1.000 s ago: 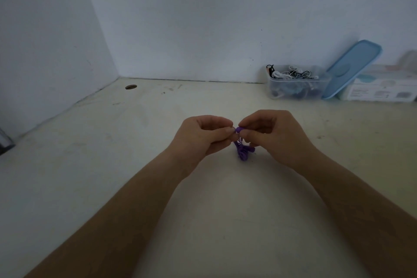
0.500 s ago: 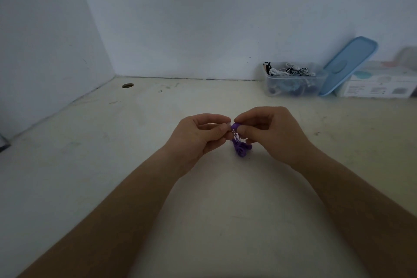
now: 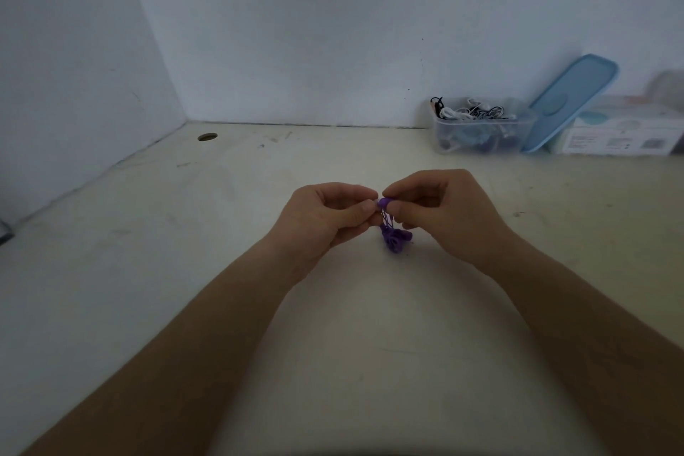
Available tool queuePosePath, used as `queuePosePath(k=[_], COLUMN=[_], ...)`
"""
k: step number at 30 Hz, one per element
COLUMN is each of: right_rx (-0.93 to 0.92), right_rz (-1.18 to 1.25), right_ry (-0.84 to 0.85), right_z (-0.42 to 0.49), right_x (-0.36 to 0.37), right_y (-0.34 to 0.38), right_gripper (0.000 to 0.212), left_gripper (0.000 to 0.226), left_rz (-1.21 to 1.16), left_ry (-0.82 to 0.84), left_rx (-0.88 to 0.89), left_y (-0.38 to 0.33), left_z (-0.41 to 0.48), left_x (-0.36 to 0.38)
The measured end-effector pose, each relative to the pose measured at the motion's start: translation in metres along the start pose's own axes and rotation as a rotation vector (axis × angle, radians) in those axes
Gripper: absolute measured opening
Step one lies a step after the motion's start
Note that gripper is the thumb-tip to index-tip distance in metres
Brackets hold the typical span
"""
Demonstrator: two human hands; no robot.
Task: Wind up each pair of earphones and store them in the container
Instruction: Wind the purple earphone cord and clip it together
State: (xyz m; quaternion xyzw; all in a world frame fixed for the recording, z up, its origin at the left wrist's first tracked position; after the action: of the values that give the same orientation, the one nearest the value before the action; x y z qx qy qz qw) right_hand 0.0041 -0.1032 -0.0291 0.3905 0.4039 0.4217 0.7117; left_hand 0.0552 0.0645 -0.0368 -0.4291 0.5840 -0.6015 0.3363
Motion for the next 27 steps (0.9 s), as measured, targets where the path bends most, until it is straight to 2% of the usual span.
queuePosePath(k=[5, 16, 27], right_rx=[-0.001, -0.029, -0.041], right_rz=[0.016, -0.008, -0.044], right_ry=[0.0, 0.061, 0.042], right_z=[-0.0002, -0.0005, 0.0], right_x=[-0.0014, -0.0033, -0.0025], right_y=[0.0009, 0.0029, -0.0004], right_gripper=[0.014, 0.017, 0.015], left_gripper=[0.019, 0.014, 0.013], left_rz=[0.008, 0.029, 0.035], left_ry=[0.014, 0.024, 0.009], left_rx=[0.003, -0.001, 0.0], left_y=[-0.0005, 0.0001, 0.0023], left_z=[0.0008, -0.0006, 0.002], left_x=[-0.0002, 0.0019, 0.0014])
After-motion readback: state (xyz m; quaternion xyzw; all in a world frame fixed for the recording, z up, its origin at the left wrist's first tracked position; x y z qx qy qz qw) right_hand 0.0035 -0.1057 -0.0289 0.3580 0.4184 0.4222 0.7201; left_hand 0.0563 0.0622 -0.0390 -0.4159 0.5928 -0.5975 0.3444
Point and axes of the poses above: each hand's wrist, its own z-axis towards the middle knuckle, its own x-axis out of the palm, y = z × x, the point moved 4 cm from there along z, towards the middle knuckle, and after that the axes turned 5 degrees about -y, right-handed, at the moved point
